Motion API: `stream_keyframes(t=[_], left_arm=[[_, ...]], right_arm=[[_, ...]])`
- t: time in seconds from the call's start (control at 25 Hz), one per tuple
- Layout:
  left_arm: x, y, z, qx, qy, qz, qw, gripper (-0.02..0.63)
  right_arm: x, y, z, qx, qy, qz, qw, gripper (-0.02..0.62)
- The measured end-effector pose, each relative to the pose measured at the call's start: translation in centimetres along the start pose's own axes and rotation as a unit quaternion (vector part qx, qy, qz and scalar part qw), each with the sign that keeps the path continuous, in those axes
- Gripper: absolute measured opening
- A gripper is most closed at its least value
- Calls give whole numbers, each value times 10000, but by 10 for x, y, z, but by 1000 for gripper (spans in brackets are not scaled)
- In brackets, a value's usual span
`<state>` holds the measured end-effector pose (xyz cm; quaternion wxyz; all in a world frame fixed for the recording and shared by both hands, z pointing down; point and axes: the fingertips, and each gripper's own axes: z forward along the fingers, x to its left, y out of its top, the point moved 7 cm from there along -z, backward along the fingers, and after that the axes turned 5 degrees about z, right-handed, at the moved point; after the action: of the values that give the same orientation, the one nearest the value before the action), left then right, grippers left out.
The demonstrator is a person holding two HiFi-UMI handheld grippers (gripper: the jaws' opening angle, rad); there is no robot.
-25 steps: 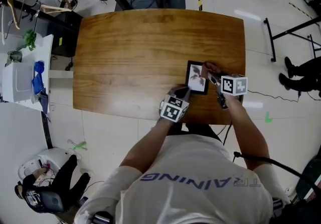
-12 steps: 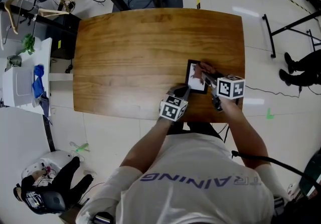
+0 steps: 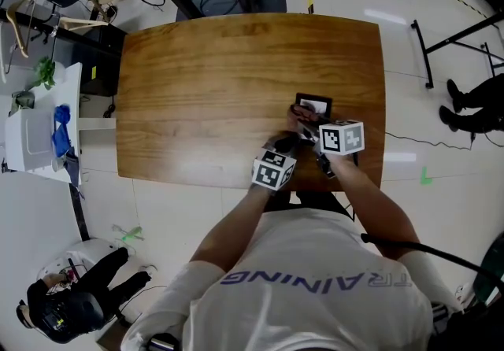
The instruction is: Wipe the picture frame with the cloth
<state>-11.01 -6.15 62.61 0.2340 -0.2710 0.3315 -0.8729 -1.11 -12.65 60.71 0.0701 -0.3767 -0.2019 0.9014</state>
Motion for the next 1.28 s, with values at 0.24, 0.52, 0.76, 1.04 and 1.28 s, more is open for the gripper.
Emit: stream_keyframes(t=[0.24, 0.52, 0.76, 1.04, 1.28], left_arm=[[1, 0, 1, 10, -28, -32, 10000, 6], [2, 1, 0, 25, -41, -101, 9999, 6], [2, 0, 0, 28, -60, -108, 9999, 6], [2, 0, -1, 35, -62, -132, 9999, 6], [10, 5, -3, 101, -315, -391, 9987, 7]], right_arm=[[-18, -6, -17, -60, -187, 118, 9997, 121], [-43, -11, -50, -220, -437, 244, 9985, 121], [-55, -15, -70, -308, -567, 113, 9979, 123], [-65, -10, -70, -266, -682, -223, 9971, 124], [-66, -8, -69, -245, -620, -347, 9972, 126]])
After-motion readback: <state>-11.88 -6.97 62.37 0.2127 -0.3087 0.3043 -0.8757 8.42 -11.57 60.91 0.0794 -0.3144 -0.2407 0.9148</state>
